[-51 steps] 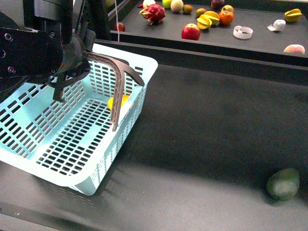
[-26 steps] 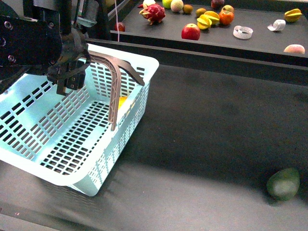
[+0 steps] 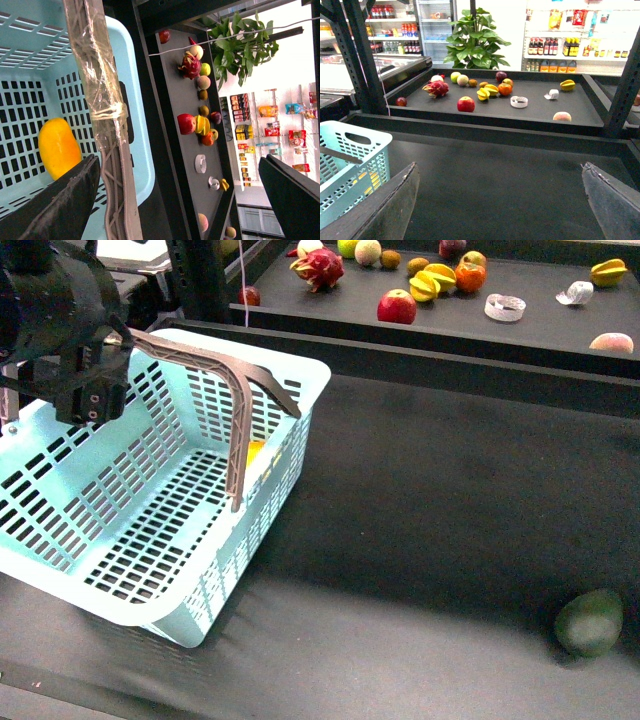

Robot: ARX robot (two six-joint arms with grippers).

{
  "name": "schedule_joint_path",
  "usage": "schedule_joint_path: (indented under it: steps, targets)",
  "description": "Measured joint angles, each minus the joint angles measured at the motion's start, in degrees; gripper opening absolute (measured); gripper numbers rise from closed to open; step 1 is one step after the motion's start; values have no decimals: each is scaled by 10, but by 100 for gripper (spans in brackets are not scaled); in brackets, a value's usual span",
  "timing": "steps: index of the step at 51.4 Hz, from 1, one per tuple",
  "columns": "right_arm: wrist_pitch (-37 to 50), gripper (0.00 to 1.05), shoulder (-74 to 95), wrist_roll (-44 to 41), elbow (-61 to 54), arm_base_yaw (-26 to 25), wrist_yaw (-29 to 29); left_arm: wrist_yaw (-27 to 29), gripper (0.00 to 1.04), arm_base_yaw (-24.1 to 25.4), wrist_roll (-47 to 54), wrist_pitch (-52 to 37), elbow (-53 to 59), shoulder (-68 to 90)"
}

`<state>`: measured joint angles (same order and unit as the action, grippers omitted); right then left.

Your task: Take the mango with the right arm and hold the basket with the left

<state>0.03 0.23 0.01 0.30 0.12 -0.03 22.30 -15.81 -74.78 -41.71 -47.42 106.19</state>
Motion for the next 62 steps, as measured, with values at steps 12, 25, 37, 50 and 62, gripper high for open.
schedule_joint_path:
  steps: [12, 25, 37, 50, 62]
  targets:
    - [0, 97, 0, 0, 0, 0, 0, -12, 99, 3, 32, -24, 58, -78]
    - [0, 97, 0, 0, 0, 0, 0, -16, 99, 29, 54, -35, 133, -161]
    - [0, 97, 0, 0, 0, 0, 0, -18, 99, 45, 79, -48, 195, -243]
    - [0, 97, 0, 0, 0, 0, 0, -17, 99, 53, 118, -30, 200, -247]
    - [0, 97, 0, 0, 0, 0, 0, -64, 93, 62, 179, -73, 213, -242]
